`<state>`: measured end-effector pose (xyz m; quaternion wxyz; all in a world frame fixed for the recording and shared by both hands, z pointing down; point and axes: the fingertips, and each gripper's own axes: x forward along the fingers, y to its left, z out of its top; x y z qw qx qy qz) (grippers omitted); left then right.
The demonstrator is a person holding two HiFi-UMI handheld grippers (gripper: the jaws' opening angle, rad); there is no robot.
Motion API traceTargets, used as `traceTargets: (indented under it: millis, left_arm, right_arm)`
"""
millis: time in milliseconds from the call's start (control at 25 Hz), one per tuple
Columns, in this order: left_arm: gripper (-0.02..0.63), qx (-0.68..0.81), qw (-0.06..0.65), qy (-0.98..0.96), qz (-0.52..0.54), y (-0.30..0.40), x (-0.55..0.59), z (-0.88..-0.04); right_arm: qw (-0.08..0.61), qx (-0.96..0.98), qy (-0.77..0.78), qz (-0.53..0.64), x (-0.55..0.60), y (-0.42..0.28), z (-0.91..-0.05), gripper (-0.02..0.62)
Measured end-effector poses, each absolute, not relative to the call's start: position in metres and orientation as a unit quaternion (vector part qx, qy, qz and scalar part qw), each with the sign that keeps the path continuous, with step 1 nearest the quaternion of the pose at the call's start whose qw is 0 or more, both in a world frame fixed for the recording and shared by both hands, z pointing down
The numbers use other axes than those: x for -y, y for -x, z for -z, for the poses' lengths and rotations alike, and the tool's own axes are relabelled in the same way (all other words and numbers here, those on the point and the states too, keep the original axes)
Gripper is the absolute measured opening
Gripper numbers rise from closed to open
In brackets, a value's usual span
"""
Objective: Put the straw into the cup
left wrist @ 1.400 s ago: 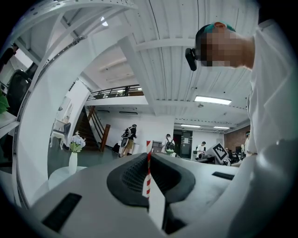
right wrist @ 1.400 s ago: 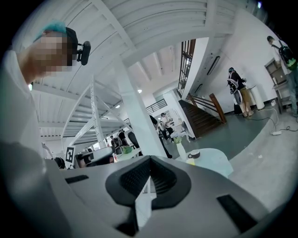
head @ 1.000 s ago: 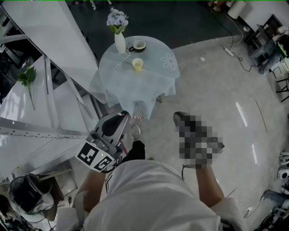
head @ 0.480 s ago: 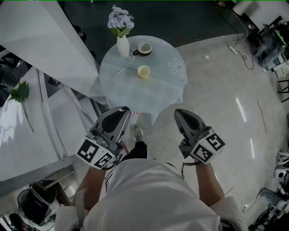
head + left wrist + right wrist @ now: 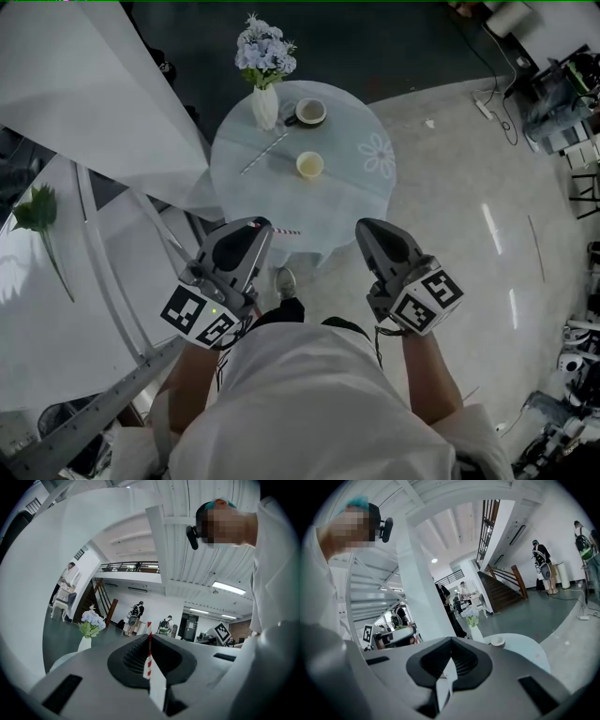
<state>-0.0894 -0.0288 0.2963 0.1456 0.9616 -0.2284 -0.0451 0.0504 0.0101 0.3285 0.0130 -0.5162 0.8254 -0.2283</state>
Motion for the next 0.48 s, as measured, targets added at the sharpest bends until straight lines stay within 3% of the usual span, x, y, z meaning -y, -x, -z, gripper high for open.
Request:
traceTargets:
  millis: [480]
  left_arm:
    - [0.031, 0.244, 0.151, -0.957, 0.046, 0.098, 0.060, -0.301]
  right_arm:
    - [0.008, -0.827, 0.513, 0.230, 0.022, -0.048, -0.329, 0.020]
